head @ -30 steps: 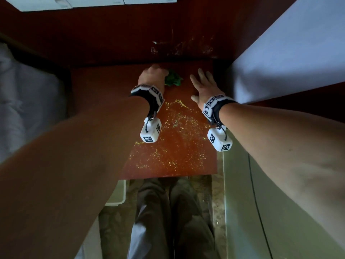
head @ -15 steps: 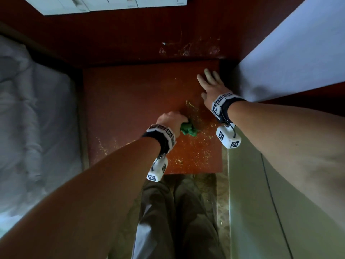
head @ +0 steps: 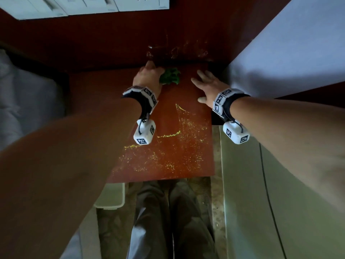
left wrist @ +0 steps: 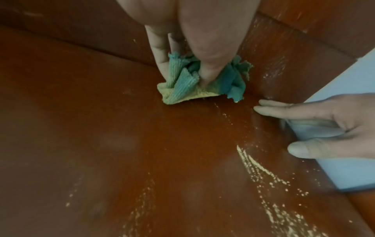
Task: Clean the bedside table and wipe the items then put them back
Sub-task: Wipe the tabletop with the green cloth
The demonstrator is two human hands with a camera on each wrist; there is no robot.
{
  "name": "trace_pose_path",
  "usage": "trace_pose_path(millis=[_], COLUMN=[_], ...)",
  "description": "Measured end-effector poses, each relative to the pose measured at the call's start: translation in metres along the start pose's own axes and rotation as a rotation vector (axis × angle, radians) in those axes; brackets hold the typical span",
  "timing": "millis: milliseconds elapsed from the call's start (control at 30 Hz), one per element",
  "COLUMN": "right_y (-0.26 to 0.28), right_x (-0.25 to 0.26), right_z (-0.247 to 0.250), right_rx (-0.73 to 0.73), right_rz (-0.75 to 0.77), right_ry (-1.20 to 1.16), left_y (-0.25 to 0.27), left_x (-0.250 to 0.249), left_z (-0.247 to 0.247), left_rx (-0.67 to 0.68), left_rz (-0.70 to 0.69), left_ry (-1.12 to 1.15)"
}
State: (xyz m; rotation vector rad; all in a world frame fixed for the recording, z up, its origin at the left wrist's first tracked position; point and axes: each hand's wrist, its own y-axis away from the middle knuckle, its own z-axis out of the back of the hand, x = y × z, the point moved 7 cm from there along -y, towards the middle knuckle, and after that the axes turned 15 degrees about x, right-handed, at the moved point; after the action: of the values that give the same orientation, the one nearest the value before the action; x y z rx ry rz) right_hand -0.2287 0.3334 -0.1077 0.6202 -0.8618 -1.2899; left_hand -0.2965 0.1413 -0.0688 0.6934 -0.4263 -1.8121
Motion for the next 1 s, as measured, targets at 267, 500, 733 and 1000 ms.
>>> trace_pose_path(millis=[267, 500, 733, 1000], right_y=[-0.002, -0.003, -0.002, -0.003], right_x=[0.001, 0.001, 0.005, 0.003], right_z=[-0.003, -0.003, -0.001, -0.001], right_rx=[0.011, 0.038, 0.046, 0.053], right_rz=[-0.006, -0.031, -0.016, -0.012], right_ry=[0.055, 0.047, 0.046, 0.056], left_y=[-0.018, 0.018, 0.075, 0.036], left_x=[-0.018, -0.045, -0.073, -0.054], left_z=[-0.021, -0.049, -0.115, -0.067], left_rx=[0.083, 0.154, 0.357, 0.211], left_rz=[-0.074, -0.166, -0.273, -0.121], left_ry=[-0.121, -0.072, 0.019, -0.013])
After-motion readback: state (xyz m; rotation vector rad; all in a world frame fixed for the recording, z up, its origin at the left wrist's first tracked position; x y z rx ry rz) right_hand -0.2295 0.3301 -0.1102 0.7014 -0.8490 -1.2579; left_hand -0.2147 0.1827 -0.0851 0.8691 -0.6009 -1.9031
